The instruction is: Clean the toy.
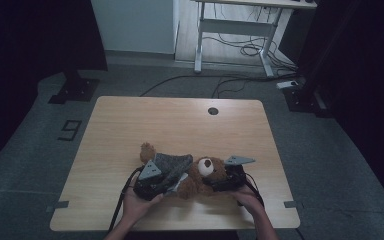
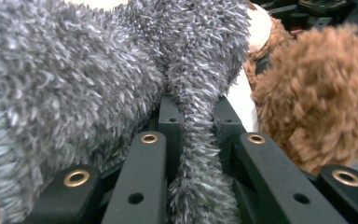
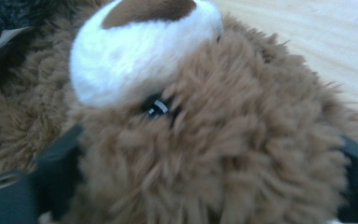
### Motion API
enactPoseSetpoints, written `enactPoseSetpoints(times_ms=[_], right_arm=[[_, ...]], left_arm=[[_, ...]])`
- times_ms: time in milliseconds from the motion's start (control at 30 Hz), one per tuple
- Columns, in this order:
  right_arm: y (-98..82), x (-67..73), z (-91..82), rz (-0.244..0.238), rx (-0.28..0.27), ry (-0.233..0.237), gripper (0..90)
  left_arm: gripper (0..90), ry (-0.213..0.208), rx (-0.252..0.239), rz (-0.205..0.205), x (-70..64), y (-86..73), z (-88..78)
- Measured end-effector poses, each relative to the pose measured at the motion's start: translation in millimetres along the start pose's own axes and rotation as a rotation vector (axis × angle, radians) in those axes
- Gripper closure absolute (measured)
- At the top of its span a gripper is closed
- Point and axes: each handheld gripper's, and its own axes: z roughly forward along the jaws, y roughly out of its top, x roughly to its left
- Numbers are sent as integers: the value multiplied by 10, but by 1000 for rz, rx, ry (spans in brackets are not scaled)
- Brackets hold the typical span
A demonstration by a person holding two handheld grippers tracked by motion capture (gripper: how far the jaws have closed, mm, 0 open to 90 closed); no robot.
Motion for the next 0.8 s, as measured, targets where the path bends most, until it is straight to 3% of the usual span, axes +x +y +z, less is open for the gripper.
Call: enactPoseSetpoints(times_ms=[167,267,433,600,700,800], right_arm=[[70,2,123,-12,-45,-89,247],[125,-56,224,-3,-78,-121,268],[227,-207,367,20,-133,-168,277],[250,-314,370,50,-148,-138,227],[233,-293,277,57,-144,-109,140],[198,-217,189,41,-128,-117,115]], left_arm=[[778,60,5,-1,143,153,113],[777,111,10,8,265,272,223],[777,155,34,11,436,480,405],[773,143,46,-2,466,532,422],[774,116,28,-14,433,424,363],[774,102,9,-17,363,295,305]])
